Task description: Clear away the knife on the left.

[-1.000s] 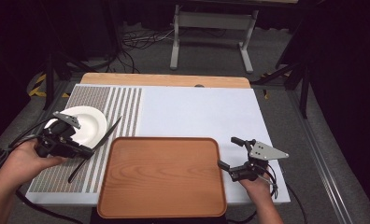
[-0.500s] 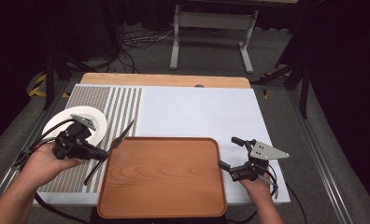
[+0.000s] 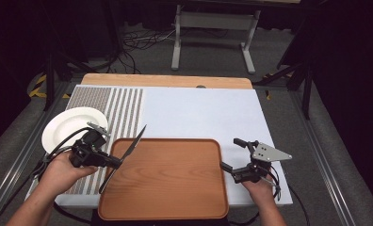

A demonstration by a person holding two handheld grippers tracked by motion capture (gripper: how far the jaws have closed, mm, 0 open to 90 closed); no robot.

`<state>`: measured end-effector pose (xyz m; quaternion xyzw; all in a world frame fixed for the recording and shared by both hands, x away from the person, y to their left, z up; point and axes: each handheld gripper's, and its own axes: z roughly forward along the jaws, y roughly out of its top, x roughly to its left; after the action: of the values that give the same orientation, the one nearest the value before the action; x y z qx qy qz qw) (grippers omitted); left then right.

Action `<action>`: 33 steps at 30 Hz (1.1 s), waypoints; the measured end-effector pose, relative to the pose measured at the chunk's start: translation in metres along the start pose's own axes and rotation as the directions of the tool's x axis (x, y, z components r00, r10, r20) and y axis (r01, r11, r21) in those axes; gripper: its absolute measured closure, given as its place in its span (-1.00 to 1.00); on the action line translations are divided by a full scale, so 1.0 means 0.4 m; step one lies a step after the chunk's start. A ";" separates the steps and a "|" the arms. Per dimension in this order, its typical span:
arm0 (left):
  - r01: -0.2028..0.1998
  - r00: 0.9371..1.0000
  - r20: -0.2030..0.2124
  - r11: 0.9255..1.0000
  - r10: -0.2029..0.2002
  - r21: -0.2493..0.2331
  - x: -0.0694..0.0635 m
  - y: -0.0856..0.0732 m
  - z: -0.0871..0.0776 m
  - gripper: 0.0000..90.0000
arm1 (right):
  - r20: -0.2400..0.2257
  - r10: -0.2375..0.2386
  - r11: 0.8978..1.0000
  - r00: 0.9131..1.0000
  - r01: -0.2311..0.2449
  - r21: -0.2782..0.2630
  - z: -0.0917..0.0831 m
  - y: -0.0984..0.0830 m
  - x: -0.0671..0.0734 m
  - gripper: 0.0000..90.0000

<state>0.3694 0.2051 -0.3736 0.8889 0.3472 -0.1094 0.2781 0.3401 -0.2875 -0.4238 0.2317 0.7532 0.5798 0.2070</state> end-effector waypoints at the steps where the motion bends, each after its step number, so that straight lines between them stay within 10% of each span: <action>1: 0.007 1.000 0.008 1.000 -0.007 0.003 -0.002 0.001 0.006 0.78 | 0.000 0.000 1.000 1.000 0.000 0.000 0.000 0.000 0.000 -0.97; 33: 0.060 0.998 -0.014 0.994 -0.059 0.091 -0.017 0.000 0.132 0.78 | 0.002 -0.002 1.000 1.000 0.002 -0.001 -0.004 0.001 0.000 -0.97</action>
<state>0.3642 0.1713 -0.4143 0.8905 0.3699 -0.1285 0.2317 0.3393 -0.2887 -0.4231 0.2315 0.7528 0.5799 0.2082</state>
